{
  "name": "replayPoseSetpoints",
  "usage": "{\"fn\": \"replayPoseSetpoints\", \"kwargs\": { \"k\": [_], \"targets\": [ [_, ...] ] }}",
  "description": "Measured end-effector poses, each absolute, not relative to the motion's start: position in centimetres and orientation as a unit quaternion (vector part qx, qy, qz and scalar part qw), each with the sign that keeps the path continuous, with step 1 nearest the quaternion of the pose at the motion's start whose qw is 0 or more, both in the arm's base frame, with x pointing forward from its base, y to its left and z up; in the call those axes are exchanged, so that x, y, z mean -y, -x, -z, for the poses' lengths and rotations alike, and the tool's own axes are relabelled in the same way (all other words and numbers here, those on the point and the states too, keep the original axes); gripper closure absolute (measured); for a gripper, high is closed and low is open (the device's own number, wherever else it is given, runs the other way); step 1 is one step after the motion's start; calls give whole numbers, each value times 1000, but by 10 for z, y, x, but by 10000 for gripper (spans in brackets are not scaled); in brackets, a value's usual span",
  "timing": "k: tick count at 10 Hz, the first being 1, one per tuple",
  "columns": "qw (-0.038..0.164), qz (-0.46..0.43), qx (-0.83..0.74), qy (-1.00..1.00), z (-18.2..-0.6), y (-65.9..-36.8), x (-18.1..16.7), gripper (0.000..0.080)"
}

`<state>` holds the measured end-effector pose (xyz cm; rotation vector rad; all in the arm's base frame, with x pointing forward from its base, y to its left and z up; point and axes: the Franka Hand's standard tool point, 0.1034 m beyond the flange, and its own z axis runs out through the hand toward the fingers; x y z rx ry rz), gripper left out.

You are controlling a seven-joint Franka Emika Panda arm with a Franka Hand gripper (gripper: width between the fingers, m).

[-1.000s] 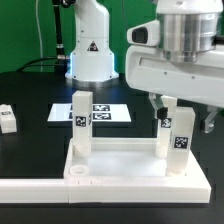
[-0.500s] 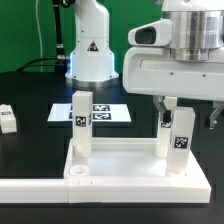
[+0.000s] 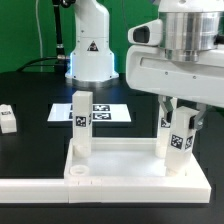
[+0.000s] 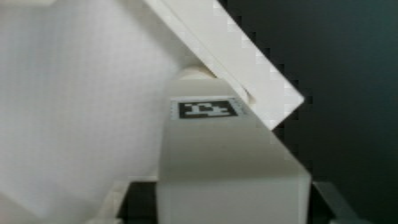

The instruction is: Assemble desk

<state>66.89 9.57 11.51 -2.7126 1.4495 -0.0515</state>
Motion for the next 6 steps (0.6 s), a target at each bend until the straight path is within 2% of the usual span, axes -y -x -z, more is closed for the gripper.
{"fn": "replayPoseSetpoints", "kwargs": {
  "k": [2, 4, 6],
  "targets": [
    [47, 9, -596, 801, -115, -668, -95, 500],
    [76, -5, -706, 704, -114, -666, -97, 499],
    [76, -10, -741, 667, -114, -665, -99, 499]
  ]
}}
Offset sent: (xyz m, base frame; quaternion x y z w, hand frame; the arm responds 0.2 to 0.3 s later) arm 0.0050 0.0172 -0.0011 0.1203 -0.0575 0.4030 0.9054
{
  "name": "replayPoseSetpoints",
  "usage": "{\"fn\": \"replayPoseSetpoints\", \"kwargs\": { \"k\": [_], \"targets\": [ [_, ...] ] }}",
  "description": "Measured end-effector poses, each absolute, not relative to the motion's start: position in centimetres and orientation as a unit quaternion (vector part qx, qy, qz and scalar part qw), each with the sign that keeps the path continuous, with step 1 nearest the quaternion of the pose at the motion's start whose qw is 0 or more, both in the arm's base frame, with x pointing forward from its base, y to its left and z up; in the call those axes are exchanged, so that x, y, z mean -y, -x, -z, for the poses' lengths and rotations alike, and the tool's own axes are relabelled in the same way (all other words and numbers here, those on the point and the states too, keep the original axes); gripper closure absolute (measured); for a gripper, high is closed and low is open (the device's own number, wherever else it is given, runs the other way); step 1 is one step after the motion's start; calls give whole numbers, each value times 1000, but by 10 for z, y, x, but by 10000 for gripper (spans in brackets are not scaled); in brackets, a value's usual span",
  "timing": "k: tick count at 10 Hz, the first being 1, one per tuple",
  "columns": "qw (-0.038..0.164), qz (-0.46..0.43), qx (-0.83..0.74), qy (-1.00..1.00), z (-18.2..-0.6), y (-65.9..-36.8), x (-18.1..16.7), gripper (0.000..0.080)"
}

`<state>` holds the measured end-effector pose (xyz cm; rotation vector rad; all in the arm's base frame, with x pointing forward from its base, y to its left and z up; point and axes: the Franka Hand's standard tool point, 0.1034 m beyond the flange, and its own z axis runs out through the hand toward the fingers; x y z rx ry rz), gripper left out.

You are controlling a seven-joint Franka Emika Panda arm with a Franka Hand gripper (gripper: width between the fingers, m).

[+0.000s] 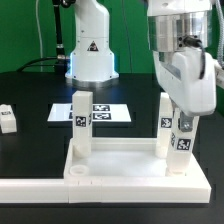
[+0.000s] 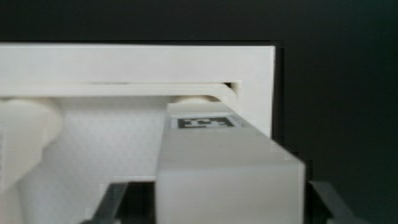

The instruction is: Assemble desk

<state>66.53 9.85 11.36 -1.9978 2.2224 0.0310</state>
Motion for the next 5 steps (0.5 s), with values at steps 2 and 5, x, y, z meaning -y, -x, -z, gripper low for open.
{"fn": "replayPoseSetpoints", "kwargs": {
  "k": [2, 5],
  "targets": [
    [77, -14, -772, 630, -113, -665, -99, 499],
    [76, -12, -755, 651, -113, -665, -99, 286]
  ]
}}
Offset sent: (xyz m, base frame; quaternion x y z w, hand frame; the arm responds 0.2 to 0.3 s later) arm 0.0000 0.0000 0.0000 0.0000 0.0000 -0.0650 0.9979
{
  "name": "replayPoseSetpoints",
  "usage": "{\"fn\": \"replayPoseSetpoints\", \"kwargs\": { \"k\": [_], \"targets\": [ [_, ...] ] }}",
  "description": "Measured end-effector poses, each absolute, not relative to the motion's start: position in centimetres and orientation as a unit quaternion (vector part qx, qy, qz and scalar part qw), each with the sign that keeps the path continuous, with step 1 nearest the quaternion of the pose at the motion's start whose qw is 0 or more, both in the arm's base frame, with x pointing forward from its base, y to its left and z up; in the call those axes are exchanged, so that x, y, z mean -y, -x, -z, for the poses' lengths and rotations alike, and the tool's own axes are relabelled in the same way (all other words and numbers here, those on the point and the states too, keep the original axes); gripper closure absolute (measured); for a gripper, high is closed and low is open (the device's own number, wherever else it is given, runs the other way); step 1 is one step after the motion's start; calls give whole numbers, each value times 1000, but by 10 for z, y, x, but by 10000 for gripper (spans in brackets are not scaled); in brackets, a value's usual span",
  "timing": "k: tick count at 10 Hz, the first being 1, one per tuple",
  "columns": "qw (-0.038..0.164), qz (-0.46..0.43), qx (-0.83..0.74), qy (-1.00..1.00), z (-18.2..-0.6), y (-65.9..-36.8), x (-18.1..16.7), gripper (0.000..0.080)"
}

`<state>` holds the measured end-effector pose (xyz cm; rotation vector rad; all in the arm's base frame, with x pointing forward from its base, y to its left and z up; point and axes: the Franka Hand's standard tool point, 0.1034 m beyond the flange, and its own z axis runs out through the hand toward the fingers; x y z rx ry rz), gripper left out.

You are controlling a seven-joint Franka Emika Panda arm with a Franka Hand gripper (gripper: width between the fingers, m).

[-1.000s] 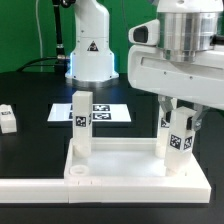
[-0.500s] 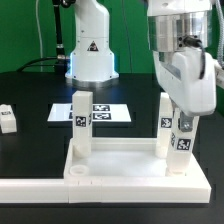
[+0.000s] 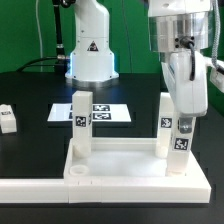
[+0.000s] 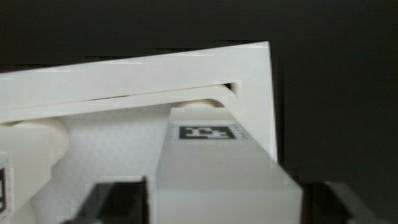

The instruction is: Assemble desk

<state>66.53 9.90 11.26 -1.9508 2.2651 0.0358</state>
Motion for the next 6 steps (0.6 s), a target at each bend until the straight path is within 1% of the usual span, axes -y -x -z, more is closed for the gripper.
{"fn": "replayPoseSetpoints", "kwargs": {
  "k": [1, 2, 3, 6],
  "targets": [
    [55, 1, -670, 740, -113, -667, -97, 286],
    [49, 9, -624, 780, -114, -669, -102, 179],
    [49, 9, -619, 784, -115, -667, -109, 159],
    [47, 15, -533, 844, -114, -668, -107, 151]
  ]
}}
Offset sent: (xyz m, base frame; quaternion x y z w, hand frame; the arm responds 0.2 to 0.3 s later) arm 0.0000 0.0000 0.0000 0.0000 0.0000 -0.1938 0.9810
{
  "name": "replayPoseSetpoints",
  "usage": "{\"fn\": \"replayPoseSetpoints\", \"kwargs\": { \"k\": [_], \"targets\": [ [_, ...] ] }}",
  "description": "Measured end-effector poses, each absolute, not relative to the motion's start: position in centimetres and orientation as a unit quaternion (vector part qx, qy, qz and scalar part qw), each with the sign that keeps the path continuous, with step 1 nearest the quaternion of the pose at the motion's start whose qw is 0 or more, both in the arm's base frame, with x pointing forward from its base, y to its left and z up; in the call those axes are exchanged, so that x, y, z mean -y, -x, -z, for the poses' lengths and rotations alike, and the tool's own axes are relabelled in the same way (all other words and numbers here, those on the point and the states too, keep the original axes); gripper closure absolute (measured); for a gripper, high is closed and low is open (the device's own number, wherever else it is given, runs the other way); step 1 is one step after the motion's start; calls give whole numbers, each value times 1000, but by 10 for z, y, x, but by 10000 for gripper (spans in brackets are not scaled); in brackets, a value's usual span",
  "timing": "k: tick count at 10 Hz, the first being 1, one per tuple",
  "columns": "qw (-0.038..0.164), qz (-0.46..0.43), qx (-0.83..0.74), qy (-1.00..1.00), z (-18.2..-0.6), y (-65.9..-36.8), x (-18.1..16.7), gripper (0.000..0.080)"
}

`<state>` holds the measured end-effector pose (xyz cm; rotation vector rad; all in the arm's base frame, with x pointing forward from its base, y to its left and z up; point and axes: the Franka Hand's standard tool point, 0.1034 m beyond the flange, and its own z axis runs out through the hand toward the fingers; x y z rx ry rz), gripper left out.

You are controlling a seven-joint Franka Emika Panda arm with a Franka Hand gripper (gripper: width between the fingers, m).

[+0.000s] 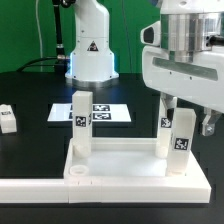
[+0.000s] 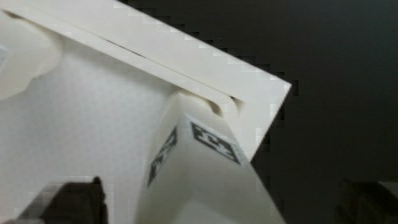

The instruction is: Assemble desk

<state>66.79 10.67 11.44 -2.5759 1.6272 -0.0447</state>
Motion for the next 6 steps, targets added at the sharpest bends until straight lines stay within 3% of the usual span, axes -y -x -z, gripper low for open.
{"fn": "replayPoseSetpoints", "kwargs": {
  "k": [4, 6],
  "targets": [
    [22, 27, -228, 973, -106, -666, -103, 150],
    [22, 28, -235, 971, -106, -666, -102, 150]
  ]
}}
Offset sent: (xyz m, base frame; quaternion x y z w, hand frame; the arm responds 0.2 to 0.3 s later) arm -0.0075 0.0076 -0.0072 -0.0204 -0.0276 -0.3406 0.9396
